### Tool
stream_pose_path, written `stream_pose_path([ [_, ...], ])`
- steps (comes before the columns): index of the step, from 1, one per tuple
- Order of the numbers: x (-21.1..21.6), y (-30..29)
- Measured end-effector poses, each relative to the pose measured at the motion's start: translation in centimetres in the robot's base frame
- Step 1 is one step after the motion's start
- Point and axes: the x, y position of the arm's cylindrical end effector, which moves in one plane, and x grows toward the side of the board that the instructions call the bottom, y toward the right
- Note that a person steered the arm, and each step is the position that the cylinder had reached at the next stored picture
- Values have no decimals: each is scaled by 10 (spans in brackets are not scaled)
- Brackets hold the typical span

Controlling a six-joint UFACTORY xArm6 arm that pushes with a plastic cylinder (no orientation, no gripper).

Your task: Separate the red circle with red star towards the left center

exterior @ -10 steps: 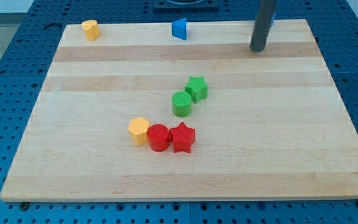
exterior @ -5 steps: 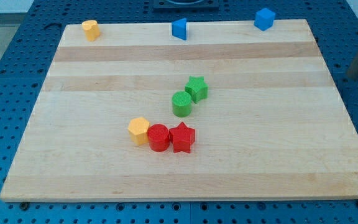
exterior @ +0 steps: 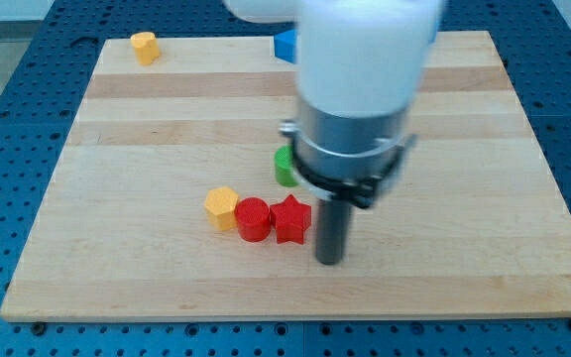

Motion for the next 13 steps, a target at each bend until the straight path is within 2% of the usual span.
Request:
stream_pose_path([
  [2,-63,-51],
  [4,-19,-46],
  [5,-1,-74],
  [6,-6,-121],
  [7,-34,-132],
  [8,-32,-132],
  [9,6,-131],
  [10,14,-110],
  [12,-25,-81],
  [13,-24,-101],
])
